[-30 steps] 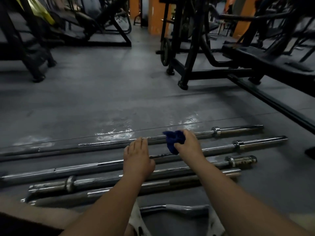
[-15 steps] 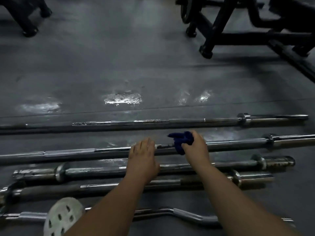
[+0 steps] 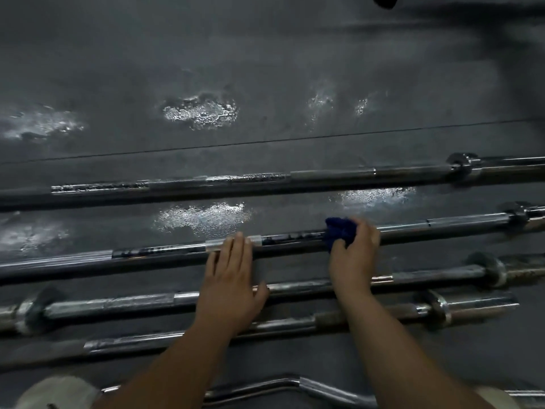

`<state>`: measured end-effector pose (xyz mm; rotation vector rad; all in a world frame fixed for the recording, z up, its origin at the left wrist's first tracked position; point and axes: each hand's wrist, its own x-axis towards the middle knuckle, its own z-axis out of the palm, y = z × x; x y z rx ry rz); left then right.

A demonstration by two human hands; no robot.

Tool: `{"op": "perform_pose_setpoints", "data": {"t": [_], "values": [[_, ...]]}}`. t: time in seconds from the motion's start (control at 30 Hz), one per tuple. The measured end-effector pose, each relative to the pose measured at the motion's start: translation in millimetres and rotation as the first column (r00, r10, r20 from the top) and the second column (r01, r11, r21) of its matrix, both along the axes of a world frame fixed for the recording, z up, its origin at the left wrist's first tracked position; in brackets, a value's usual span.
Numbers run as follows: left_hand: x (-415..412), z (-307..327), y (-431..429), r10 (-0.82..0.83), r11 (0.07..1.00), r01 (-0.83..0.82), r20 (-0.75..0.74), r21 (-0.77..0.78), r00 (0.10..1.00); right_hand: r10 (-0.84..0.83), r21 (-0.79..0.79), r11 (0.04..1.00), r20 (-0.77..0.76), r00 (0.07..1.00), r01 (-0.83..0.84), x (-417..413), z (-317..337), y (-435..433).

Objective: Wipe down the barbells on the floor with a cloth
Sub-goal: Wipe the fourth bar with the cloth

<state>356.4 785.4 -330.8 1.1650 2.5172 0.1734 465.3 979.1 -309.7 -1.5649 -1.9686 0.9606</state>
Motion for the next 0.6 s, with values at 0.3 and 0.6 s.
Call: {"op": "perform_pose_setpoints", "data": {"t": [0.3, 0.6], "values": [[-6, -1, 3, 0.030, 0.999, -0.028, -0.069, 0.027, 0.997, -0.067, 0.042, 0.997, 0.145, 0.987, 0.061, -10, -14, 16], [1, 2, 2, 0.058, 0.998, -0.057, -0.064, 0.028, 0.996, 0.152, 0.121, 0.969, 0.405, 0.901, -0.218, -6, -26, -9]]}}
